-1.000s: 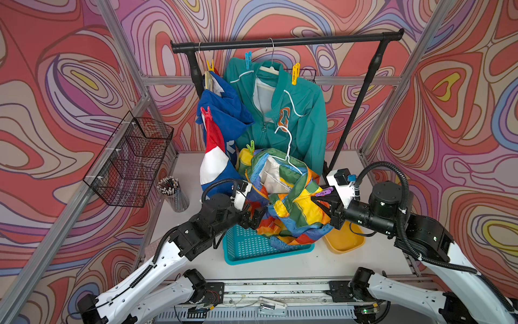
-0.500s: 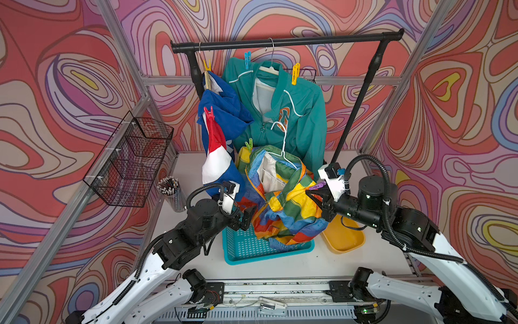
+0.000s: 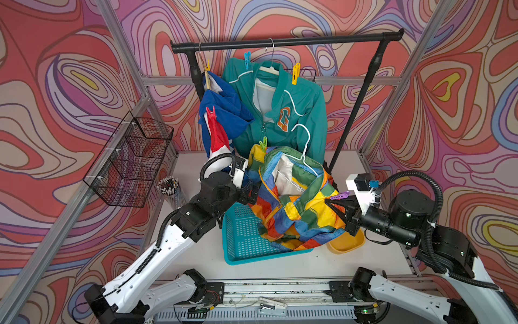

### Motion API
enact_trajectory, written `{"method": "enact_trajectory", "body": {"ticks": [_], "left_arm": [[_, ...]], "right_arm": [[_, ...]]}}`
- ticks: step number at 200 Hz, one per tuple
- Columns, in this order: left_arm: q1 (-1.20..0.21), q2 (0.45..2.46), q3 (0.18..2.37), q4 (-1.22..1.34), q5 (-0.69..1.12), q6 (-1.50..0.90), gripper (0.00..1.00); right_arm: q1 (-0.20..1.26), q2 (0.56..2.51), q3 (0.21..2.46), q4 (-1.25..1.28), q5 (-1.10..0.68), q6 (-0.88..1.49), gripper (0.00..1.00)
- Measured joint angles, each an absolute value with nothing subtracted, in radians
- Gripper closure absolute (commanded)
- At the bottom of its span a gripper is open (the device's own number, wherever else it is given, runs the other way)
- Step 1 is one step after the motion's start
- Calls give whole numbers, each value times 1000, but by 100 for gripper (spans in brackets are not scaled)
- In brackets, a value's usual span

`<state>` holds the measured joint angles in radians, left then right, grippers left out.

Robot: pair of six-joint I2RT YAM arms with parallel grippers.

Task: Remove the clothespins securing jackets to the hanger
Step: Adjust the jacket in the basket.

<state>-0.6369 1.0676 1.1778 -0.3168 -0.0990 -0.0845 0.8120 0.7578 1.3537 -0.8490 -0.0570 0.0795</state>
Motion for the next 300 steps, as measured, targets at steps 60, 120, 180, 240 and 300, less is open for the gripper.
{"method": "enact_trajectory", "body": {"ticks": [60,120,180,240,300], "left_arm": [[-482,1182,1209,-255,106,-54,0],[-450,1245,1209,-208,323,11,5],[-444,1269,1113,-84,513,-2,60],[-444,1171,1070,-18,592,-93,100],[-511,976,1079,-74,485,-103,100]], "right_arm": [[812,724,1347,-870,-67,80,100],[812,727,1347,-870,-86,79,100],[812,706,1347,-878,-94,80,100],[812,690,1360,-882,-94,78,100],[812,715,1417,-855,-121,66,100]]}}
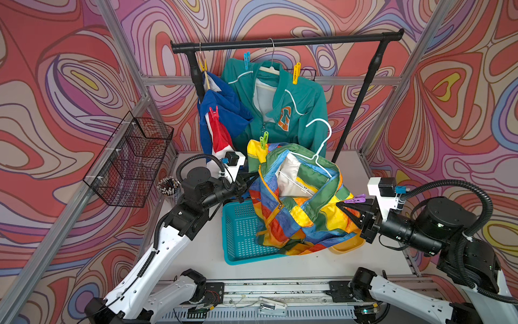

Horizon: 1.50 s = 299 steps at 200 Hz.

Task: Remove the clothespins securing jackets to the hanger
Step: Adjust the jacket in the basket.

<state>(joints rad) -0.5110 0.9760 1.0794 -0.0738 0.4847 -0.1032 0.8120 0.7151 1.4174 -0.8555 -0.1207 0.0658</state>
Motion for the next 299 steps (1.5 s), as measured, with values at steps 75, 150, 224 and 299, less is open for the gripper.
{"method": "enact_trajectory", "body": {"ticks": [75,150,224,299], "left_arm": [[-760,835,1162,-263,148,-76,100],[-1107,902,1303,-274,-152,-42,100],[-1121,789,999,-289,-419,-196,100],[-1127,739,815,-375,-562,-344,67]], "right_arm": [[812,803,1505,-853,-171,19,100],[812,754,1526,-856,-112,-19,100],[812,847,1360,-803,-146,-35,100],[812,882,1161,-666,-152,-40,100]]}}
